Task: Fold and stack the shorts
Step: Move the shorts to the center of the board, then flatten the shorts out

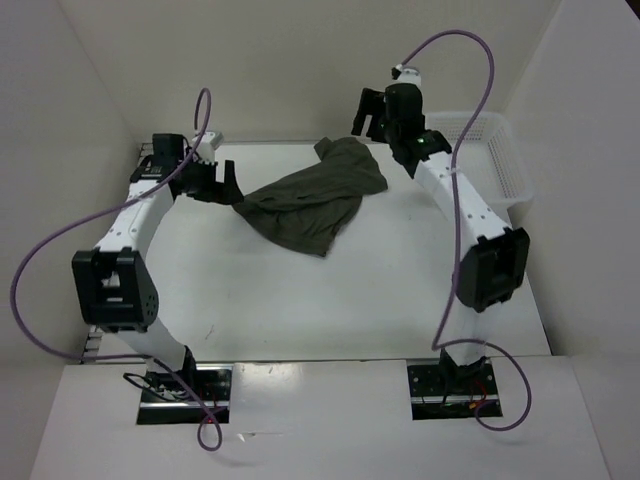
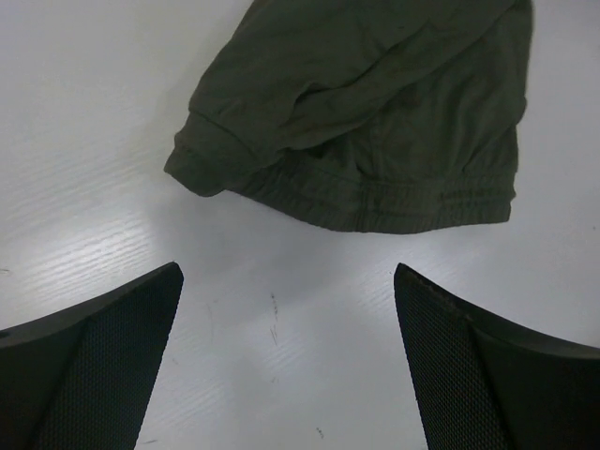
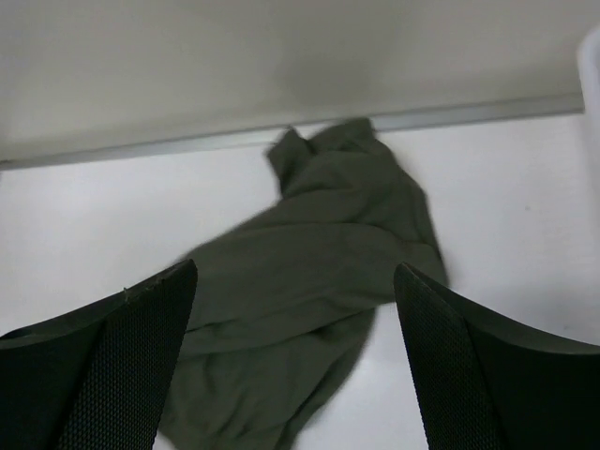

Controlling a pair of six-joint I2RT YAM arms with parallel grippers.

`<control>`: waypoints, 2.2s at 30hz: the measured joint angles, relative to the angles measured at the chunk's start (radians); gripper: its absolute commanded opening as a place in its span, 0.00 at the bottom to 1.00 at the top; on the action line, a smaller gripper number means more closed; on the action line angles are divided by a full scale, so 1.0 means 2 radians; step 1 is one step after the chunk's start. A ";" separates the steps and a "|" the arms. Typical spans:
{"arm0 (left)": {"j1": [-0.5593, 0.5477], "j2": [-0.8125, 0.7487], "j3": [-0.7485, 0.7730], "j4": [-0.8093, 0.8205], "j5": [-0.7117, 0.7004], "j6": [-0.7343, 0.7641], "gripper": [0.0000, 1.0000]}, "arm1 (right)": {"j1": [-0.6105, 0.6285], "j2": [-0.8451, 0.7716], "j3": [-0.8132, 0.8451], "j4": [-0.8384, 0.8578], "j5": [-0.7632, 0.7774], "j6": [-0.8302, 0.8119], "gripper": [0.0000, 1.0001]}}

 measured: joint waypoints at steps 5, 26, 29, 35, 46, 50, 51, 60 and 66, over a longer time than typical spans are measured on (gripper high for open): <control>0.000 0.128 0.060 0.020 -0.005 -0.032 1.00 | -0.051 0.149 0.032 -0.003 -0.026 -0.006 0.90; -0.017 0.271 0.139 0.042 -0.001 -0.054 0.91 | -0.086 0.298 0.154 -0.048 -0.038 -0.018 0.95; -0.017 0.271 0.139 0.038 0.003 -0.056 0.91 | -0.089 0.298 0.142 -0.048 -0.053 -0.018 0.97; -0.016 0.249 0.127 0.020 0.004 -0.053 0.98 | -0.102 0.307 0.121 -0.050 -0.090 -0.017 0.97; -0.015 0.173 0.078 0.001 0.003 -0.052 0.87 | -0.113 0.323 0.114 -0.050 -0.135 -0.015 0.83; -0.015 0.183 0.074 -0.003 -0.002 -0.051 0.87 | -0.113 0.324 0.114 -0.050 -0.143 -0.015 0.83; -0.015 0.188 0.074 -0.002 -0.005 -0.050 0.87 | -0.113 0.324 0.114 -0.050 -0.145 -0.015 0.83; -0.015 0.218 0.078 -0.001 -0.016 -0.051 0.86 | -0.113 0.327 0.114 -0.050 -0.157 -0.015 0.83; -0.015 0.253 0.107 0.006 0.006 -0.066 0.60 | -0.113 0.327 0.114 -0.050 -0.162 -0.015 0.64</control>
